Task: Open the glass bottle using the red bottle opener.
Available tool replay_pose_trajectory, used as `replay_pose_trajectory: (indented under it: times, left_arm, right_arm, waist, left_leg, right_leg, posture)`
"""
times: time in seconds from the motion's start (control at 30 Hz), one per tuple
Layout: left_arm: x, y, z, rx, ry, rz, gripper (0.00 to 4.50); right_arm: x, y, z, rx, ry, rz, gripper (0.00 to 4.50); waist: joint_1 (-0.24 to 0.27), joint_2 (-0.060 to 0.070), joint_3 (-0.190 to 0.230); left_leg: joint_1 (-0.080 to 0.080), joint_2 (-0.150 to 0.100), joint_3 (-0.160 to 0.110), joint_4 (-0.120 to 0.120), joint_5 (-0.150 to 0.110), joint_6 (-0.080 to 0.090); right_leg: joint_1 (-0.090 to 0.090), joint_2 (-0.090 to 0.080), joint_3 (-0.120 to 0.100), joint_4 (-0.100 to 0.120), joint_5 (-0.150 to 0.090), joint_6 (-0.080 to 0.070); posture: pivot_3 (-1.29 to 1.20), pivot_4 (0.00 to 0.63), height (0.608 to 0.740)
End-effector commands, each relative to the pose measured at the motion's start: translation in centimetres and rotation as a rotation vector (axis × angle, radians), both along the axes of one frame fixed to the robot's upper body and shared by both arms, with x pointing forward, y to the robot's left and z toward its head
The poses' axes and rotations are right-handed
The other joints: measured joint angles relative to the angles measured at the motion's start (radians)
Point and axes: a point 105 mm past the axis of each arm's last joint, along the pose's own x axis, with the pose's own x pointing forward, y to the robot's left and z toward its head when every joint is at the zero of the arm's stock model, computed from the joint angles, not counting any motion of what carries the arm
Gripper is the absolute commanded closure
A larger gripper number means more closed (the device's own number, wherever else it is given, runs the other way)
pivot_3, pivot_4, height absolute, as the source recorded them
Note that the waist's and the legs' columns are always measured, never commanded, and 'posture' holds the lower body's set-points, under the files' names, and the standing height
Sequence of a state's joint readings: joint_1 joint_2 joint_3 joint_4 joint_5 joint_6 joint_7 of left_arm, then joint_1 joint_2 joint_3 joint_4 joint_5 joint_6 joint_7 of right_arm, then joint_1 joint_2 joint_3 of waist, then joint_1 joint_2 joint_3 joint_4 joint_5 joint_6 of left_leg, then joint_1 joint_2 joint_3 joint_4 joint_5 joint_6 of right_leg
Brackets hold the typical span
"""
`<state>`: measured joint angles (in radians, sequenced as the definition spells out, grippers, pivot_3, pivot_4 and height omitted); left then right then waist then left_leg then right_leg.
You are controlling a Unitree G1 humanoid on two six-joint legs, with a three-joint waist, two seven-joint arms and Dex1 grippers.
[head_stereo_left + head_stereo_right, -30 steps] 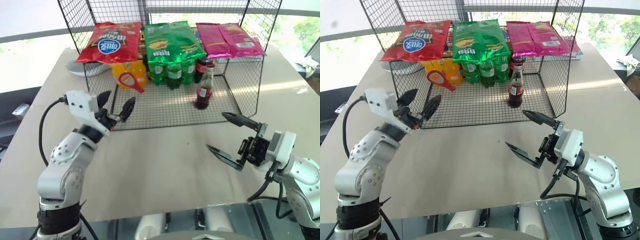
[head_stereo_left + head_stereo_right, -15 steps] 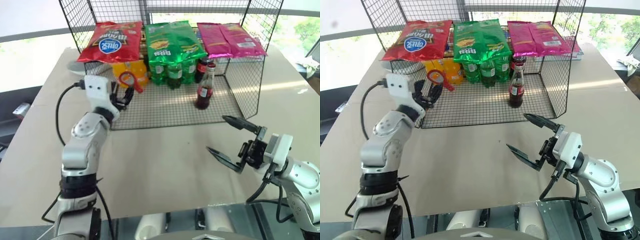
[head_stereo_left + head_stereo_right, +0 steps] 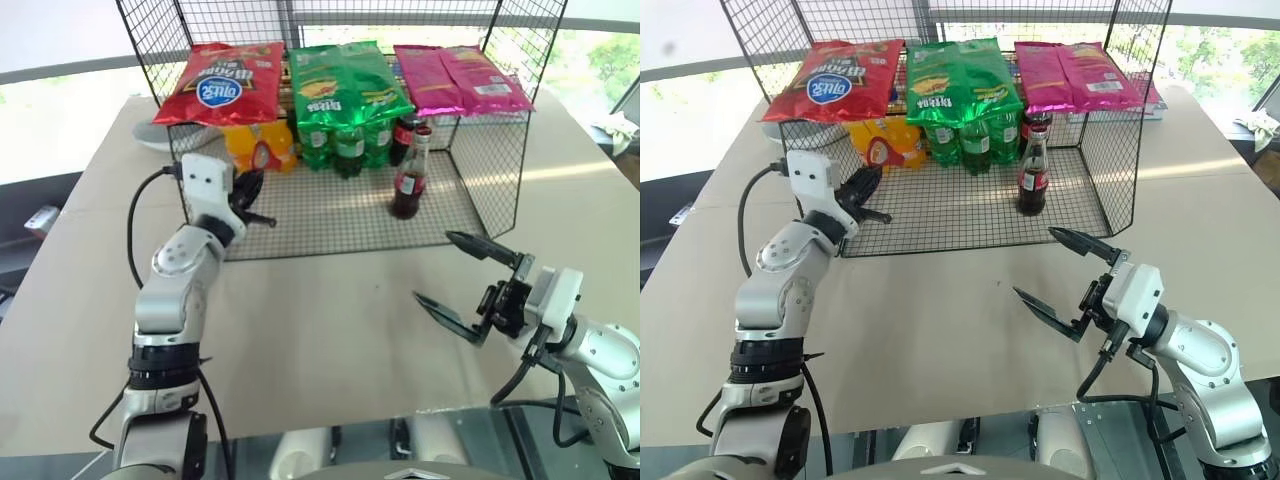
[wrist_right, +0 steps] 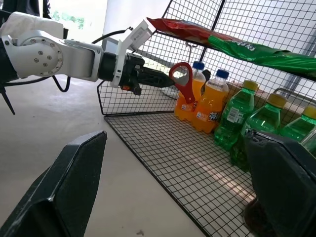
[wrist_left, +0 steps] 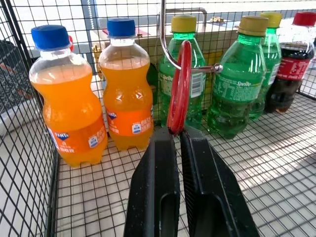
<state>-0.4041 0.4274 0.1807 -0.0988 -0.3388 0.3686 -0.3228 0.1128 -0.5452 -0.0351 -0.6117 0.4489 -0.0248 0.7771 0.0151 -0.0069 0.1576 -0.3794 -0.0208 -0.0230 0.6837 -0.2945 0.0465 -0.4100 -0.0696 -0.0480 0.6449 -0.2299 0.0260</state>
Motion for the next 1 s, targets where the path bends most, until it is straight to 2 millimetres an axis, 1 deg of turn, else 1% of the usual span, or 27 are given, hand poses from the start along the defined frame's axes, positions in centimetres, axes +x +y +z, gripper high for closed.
replay_pose_trajectory:
  times: [0.03,0.23,0.37,0.5,0.6,0.67,0.77,0.8,0.87,0.93,1.0]
  left_arm:
    - [-0.9,0.1,1.9,0.006,-0.088,-0.039,4.48]
    - [-1.8,-0.5,2.1,-0.002,-0.092,-0.16,4.48]
    - [-2.4,-0.8,2.5,-0.021,-0.092,-0.242,4.48]
    - [-3.2,-1.0,2.7,-0.064,-0.077,-0.323,4.48]
    - [-3.6,-1.1,3.2,-0.119,-0.077,-0.377,4.48]
    - [-4.1,-1.5,3.7,-0.152,-0.071,-0.433,4.48]
    - [-5.4,-2.1,3.6,-0.242,-0.005,-0.561,4.48]
    - [-5.9,-2.3,3.5,-0.283,0.03,-0.606,4.48]
    - [-7.2,-2.8,3.0,-0.317,0.103,-0.692,4.48]
    - [-8.0,-3.2,2.6,-0.318,0.148,-0.735,4.48]
    - [-8.3,-3.4,2.5,-0.317,0.165,-0.749,4.48]
  right_arm:
    - [-0.3,0.2,0.8,-0.002,-0.036,0.011,0.0]
    - [-0.1,0.2,0.7,-0.012,-0.017,0.021,0.0]
    - [0.1,0.2,0.2,-0.021,0.041,0.027,0.0]
    - [0.5,0.3,-0.3,0.002,0.147,0.047,0.0]
    - [0.7,0.5,-0.3,0.001,0.142,0.035,0.0]
    - [0.9,0.5,-0.2,0.012,0.138,0.022,0.0]
    - [1.1,1.2,-0.6,0.016,0.247,0.041,0.0]
    - [1.2,1.3,-0.9,-0.026,0.274,0.029,0.0]
    - [1.7,1.3,-0.7,-0.076,0.284,-0.033,0.0]
    - [1.5,2.0,-0.5,-0.079,0.331,0.018,0.0]
    - [1.4,2.5,-0.2,-0.073,0.364,0.081,0.0]
  waist:
    - [0.0,0.0,0.0]
    - [0.0,0.0,0.0]
    - [0.0,0.0,0.0]
    - [-0.001,0.0,0.0]
    - [0.0,0.0,0.0]
    - [0.0,0.0,0.0]
    - [-0.001,-0.001,0.0]
    - [-0.002,-0.001,0.0]
    - [-0.002,-0.001,0.0]
    - [-0.002,-0.001,0.0]
    - [-0.002,-0.001,0.0]
  left_leg:
    - [0.0,0.0,0.0,0.0,0.0,0.0]
    - [0.0,0.0,0.0,0.0,0.0,0.0]
    - [0.0,0.0,0.0,0.0,0.0,0.0]
    - [0.0,0.0,0.0,0.0,0.0,0.0]
    - [0.0,0.0,0.0,0.0,0.0,0.0]
    - [0.0,0.0,0.0,0.0,0.0,0.0]
    - [0.0,0.0,0.0,0.0,0.0,0.0]
    - [0.0,0.0,0.0,0.0,0.0,0.0]
    - [0.0,0.0,0.0,0.0,0.0,0.0]
    - [-0.001,0.0,0.0,0.0,0.0,0.0]
    - [-0.001,0.0,0.0,0.0,0.0,0.0]
  right_leg:
    - [0.0,0.0,0.0,0.0,0.0,0.0]
    - [0.0,0.0,0.0,0.0,0.0,0.0]
    - [0.0,0.0,0.0,0.0,0.0,0.0]
    - [0.0,0.0,0.0,0.0,0.0,0.0]
    - [0.0,0.0,0.0,0.0,0.0,0.0]
    - [0.0,0.0,0.0,0.0,0.0,0.0]
    - [0.0,0.0,0.0,0.0,0.0,0.0]
    - [0.0,0.0,0.0,0.0,0.0,0.0]
    - [0.0,-0.001,0.0,0.0,0.0,0.0]
    - [-0.001,-0.001,0.0,0.0,0.0,0.0]
    - [-0.001,0.0,0.0,0.0,0.0,0.0]
  posture:
    - [0.0,0.15,0.74]
    - [0.0,0.15,0.74]
    - [0.0,0.15,0.74]
    - [0.0,0.15,0.74]
    - [0.0,0.15,0.74]
    - [0.0,0.15,0.74]
    - [0.0,0.15,0.74]
    - [0.0,0.15,0.74]
    - [0.0,0.15,0.74]
    - [0.0,0.15,0.74]
    - [0.0,0.15,0.74]
